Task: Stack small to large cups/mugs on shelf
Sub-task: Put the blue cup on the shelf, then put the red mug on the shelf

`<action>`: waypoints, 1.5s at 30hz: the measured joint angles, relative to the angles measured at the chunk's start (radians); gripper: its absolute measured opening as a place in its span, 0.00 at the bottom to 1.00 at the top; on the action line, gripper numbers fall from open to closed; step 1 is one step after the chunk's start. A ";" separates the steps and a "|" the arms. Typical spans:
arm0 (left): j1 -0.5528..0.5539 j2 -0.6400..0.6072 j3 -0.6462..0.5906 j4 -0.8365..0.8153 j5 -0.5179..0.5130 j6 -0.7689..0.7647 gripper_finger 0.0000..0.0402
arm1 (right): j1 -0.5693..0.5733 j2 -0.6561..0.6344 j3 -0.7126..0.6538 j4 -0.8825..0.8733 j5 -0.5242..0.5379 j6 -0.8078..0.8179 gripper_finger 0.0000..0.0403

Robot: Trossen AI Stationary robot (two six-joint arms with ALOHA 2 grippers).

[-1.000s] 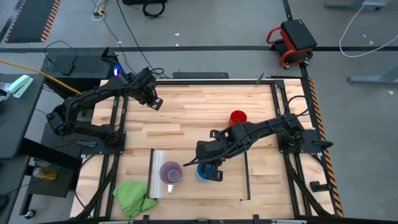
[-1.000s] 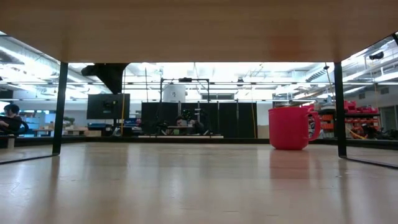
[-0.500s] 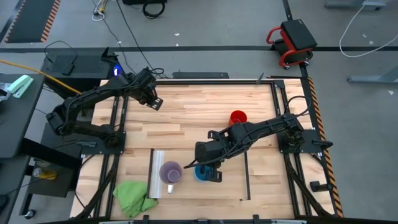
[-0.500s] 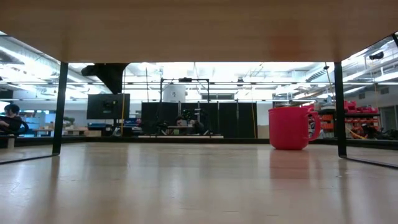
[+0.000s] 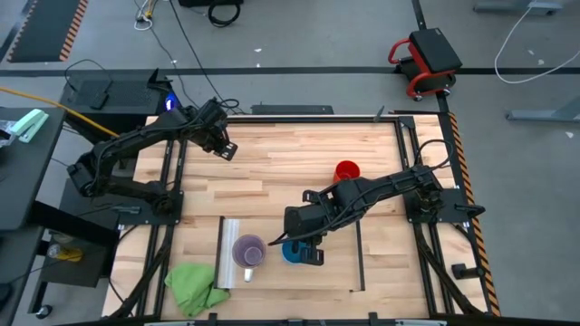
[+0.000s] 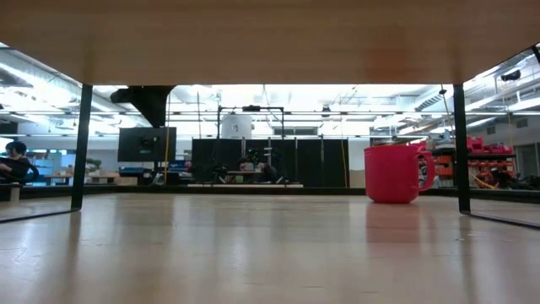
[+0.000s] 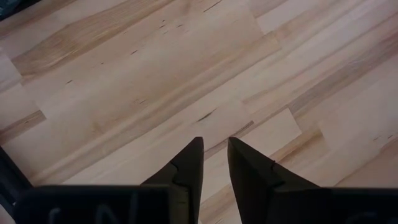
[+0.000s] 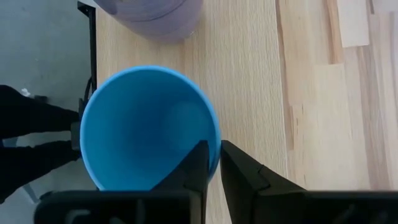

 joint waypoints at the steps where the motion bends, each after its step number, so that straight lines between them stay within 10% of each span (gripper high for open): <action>1: 0.000 0.000 0.000 0.000 0.000 0.000 0.20 | 0.000 0.000 0.000 0.000 0.000 0.000 0.12; 31: 0.000 0.000 0.000 0.000 0.000 0.000 0.22 | -0.025 -0.118 0.049 -0.090 0.133 0.000 0.19; 45: 0.000 0.000 0.000 0.002 0.000 0.000 0.21 | -0.390 -0.352 0.041 -0.168 0.204 0.045 0.19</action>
